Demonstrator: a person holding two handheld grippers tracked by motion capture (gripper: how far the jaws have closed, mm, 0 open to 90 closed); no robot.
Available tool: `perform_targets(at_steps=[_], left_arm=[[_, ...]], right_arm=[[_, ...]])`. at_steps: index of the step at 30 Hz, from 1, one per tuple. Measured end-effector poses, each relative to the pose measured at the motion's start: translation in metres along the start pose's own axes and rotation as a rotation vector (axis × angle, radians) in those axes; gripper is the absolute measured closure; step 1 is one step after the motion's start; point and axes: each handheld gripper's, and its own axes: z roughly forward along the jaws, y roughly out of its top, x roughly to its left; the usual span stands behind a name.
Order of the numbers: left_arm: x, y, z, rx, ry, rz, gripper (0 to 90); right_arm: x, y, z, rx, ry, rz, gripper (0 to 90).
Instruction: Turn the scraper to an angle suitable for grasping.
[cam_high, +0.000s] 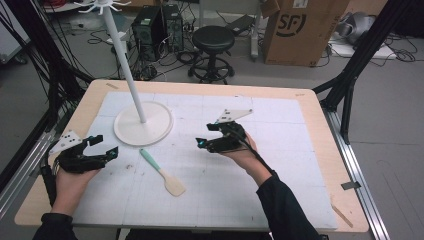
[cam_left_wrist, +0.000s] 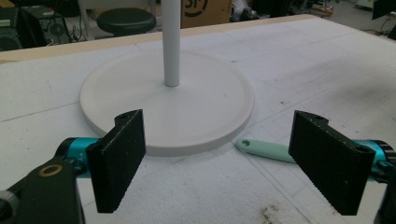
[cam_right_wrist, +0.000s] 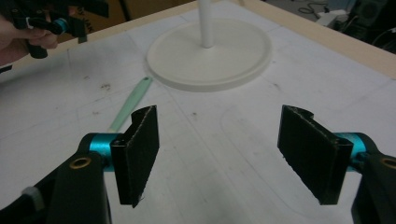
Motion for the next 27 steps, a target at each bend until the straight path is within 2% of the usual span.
perform_targets(at_steps=[1,2,3,4,5,7,8,9,10,12,20,24,25,26,27], left_arm=[[0.0,0.0,0.0,0.0,-0.002,0.002,19.5],[0.0,0.0,0.0,0.001,-0.004,0.001,19.5],[0.0,-0.001,0.0,0.001,-0.004,0.002,19.5],[0.0,-0.001,0.0,0.002,-0.004,0.003,19.5],[0.0,-0.001,0.0,0.004,-0.003,0.005,19.5],[-0.001,-0.001,0.0,0.005,-0.003,0.006,19.5],[-0.001,-0.001,0.0,0.005,-0.007,0.006,19.5],[-0.001,-0.002,0.001,0.01,-0.005,0.008,19.6],[-0.001,-0.002,0.001,0.01,-0.005,0.008,19.6],[-0.001,-0.002,0.001,0.012,-0.008,0.008,19.6],[-0.001,-0.003,0.001,0.018,-0.009,0.012,19.8],[-0.002,-0.003,0.002,0.025,-0.011,0.015,20.0],[-0.002,-0.004,0.002,0.025,-0.011,0.014,20.0],[-0.002,-0.004,0.002,0.026,-0.011,0.012,20.0],[-0.001,-0.004,0.002,0.025,-0.014,0.01,20.0]], right_arm=[[0.003,0.002,0.007,0.013,0.007,-0.003,30.2],[0.003,0.002,0.007,0.013,0.007,-0.003,30.2],[0.01,0.006,0.021,0.036,0.023,-0.004,31.1],[0.013,0.007,0.027,0.048,0.031,-0.003,31.7],[0.013,0.007,0.027,0.048,0.031,-0.003,31.7],[0.023,0.008,0.044,0.067,0.049,-0.009,33.8],[0.023,0.008,0.044,0.067,0.049,-0.009,33.8],[0.031,0.008,0.053,0.087,0.053,-0.006,34.6],[0.031,0.008,0.053,0.087,0.053,-0.006,34.6],[0.041,0.006,0.064,0.12,0.06,-0.01,36.1],[0.062,0.0,0.086,0.175,0.078,-0.004,39.3],[0.078,-0.009,0.101,0.229,0.088,0.0,45.2],[0.078,-0.009,0.101,0.229,0.088,0.0,45.2],[0.083,-0.013,0.107,0.252,0.083,-0.017,47.3],[0.083,-0.013,0.107,0.252,0.083,-0.017,47.3]])
